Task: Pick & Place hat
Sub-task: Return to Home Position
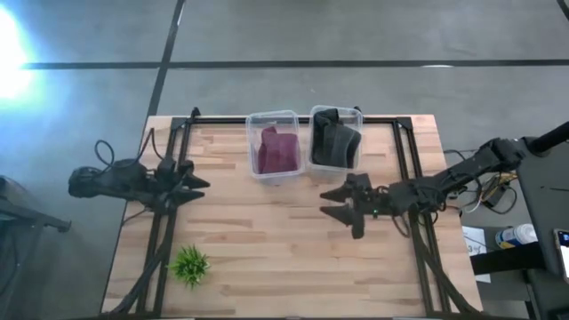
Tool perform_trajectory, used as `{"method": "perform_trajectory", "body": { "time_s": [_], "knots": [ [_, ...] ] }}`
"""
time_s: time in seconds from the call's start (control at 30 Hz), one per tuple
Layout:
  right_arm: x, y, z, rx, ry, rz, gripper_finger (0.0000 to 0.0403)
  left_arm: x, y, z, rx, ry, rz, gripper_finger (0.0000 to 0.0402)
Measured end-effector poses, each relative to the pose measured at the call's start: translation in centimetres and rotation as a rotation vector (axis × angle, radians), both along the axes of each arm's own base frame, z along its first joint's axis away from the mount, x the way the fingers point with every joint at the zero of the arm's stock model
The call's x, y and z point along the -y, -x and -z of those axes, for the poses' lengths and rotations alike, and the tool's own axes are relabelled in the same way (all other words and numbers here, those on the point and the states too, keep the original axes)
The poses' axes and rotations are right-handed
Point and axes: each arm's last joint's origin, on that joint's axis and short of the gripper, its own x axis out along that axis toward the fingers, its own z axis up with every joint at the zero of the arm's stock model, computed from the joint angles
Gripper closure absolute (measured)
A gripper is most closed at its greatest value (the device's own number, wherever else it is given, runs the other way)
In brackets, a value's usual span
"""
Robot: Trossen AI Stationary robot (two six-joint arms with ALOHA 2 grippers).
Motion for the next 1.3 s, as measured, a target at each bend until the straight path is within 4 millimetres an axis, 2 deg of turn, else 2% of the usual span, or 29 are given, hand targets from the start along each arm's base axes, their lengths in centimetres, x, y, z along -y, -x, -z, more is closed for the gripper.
{"method": "perform_trajectory", "body": {
  "time_s": [0.13,0.33,0.47,0.57,0.67,0.83,0.93,1.07,1.2,1.3],
  "knots": [
    [0.6,0.8,1.8,-0.013,0.040,0.039,0.0165,-0.1,0.3,1.1,0.046,-0.024,-0.001,0.0211],
    [1.7,2.2,5.1,-0.087,0.069,0.189,0.0165,0.1,-0.8,4.8,-0.027,0.014,-0.005,0.0211],
    [2.4,3.1,7.0,-0.098,-0.075,0.269,0.0165,0.2,-1.4,6.7,-0.032,0.026,-0.020,0.0211],
    [2.5,3.5,7.6,-0.082,-0.082,0.248,0.0165,0.1,-1.6,7.0,-0.010,0.030,-0.049,0.0211],
    [3.0,3.8,7.5,0.013,-0.055,0.133,0.0165,0.0,-1.7,7.4,-0.038,0.061,-0.092,0.0211],
    [5.8,3.6,8.1,0.092,-0.007,0.029,0.0165,-0.1,-1.5,6.7,-0.011,0.064,-0.098,0.0211],
    [7.7,3.3,7.8,0.099,0.054,0.046,0.0165,-0.1,-1.4,6.2,0.004,0.051,-0.111,0.0211],
    [9.3,3.3,7.4,0.079,0.121,0.035,0.0165,-0.3,-1.4,6.3,-0.004,0.062,-0.166,0.0211],
    [9.7,4.4,7.8,0.048,0.158,0.048,0.0165,-0.3,-1.4,6.3,-0.006,0.096,-0.168,0.0211],
    [9.5,6.1,8.0,0.089,0.195,0.043,0.0165,-0.3,-1.4,6.3,-0.008,0.099,-0.168,0.0211]
  ]
}}
